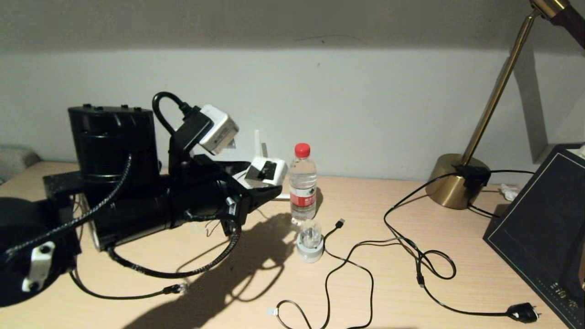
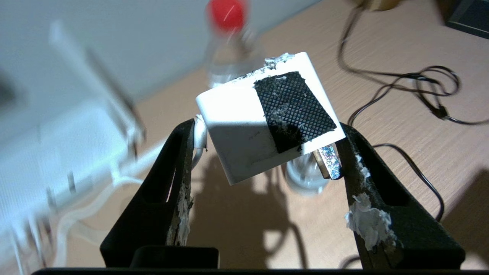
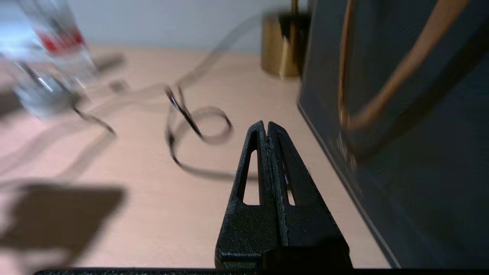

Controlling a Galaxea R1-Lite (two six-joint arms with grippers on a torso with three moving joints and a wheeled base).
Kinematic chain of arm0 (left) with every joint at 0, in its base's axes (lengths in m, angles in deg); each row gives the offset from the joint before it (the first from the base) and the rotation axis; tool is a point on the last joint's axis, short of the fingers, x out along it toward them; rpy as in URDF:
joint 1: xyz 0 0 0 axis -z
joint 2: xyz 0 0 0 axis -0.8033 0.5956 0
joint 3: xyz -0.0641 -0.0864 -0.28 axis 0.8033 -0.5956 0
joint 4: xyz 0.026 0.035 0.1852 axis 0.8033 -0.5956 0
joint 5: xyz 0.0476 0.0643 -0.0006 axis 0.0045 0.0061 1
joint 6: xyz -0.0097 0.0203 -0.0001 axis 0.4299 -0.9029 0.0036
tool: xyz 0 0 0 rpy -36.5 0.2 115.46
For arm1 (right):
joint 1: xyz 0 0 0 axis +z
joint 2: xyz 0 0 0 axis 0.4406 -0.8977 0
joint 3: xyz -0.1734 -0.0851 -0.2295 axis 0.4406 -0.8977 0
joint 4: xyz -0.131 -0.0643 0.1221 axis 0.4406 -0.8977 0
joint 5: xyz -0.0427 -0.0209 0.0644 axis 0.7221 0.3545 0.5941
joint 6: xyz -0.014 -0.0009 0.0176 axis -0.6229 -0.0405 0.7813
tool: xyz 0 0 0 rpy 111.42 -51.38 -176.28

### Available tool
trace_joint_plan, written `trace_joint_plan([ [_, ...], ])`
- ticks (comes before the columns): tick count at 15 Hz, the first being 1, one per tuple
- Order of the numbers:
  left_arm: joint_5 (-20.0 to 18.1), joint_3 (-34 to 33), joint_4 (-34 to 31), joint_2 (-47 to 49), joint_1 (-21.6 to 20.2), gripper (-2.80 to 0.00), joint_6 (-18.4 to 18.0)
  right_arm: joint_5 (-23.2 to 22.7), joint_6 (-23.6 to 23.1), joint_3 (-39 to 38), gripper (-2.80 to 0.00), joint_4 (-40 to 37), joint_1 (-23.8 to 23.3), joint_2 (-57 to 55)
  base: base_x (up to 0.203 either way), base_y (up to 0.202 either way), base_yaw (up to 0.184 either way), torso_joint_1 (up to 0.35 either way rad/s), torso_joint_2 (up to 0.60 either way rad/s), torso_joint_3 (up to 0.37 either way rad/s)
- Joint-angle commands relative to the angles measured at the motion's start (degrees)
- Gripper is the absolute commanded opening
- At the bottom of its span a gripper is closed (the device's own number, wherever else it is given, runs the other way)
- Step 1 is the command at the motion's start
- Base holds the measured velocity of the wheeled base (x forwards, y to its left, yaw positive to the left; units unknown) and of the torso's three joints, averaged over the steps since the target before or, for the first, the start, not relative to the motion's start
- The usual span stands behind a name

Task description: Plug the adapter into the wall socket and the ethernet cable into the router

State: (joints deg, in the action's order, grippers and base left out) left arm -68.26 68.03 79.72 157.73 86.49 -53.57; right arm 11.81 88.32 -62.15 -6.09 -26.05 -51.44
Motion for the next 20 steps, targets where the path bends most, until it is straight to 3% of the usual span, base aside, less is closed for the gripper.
trace_joint_plan([
  [1,-2.94,1.96,1.68,1.76,0.67,-2.8,-9.09,-2.98,4.85,10.43,-2.8,-2.56,0.4,-6.46,0.0,0.0,0.0,0.0,0.0,0.0],
  [2,-3.89,2.97,2.46,2.48,2.0,-2.8,-15.02,-7.44,9.99,18.33,-2.8,-6.28,1.19,-12.81,0.0,0.0,0.0,0.0,0.0,0.0],
  [3,-4.27,4.02,2.79,3.34,4.66,-2.8,-18.61,-13.34,15.13,24.47,-2.8,-9.86,2.2,-19.8,0.0,0.0,0.0,0.0,0.0,0.0],
  [6,-3.25,8.84,3.06,7.73,14.34,-2.8,-21.96,-34.66,24.98,33.48,-2.8,-14.6,4.35,-39.0,0.0,0.0,0.0,0.0,0.0,0.0],
  [7,-2.08,10.47,3.09,9.1,16.96,-2.8,-23.05,-39.69,27.08,34.39,-2.8,-13.36,4.83,-43.83,0.0,0.0,0.0,0.0,0.0,0.0],
  [10,-1.37,11.65,3.1,11.36,20.92,-2.8,-26.21,-48.27,34.27,34.67,-2.8,-1.97,5.88,-52.47,0.0,0.0,0.0,0.0,0.0,0.0],
  [14,-1.44,16.21,3.16,15.14,22.59,-2.8,-26.73,-53.14,35.05,34.36,-2.8,-0.81,6.14,-52.79,0.0,0.0,0.0,0.0,0.0,0.0],
  [15,-1.54,17.63,3.12,15.72,23.4,-2.8,-26.67,-53.14,34.87,34.28,0.0,0.06,6.14,-52.79,0.0,0.0,0.0,0.0,0.0,0.0],
  [20,-1.48,17.8,3.1,15.67,26.38,-2.8,-26.9,-52.57,34.7,33.66,0.0,1.98,6.05,-54.18,0.0,0.0,0.0,0.0,0.0,0.0],
])
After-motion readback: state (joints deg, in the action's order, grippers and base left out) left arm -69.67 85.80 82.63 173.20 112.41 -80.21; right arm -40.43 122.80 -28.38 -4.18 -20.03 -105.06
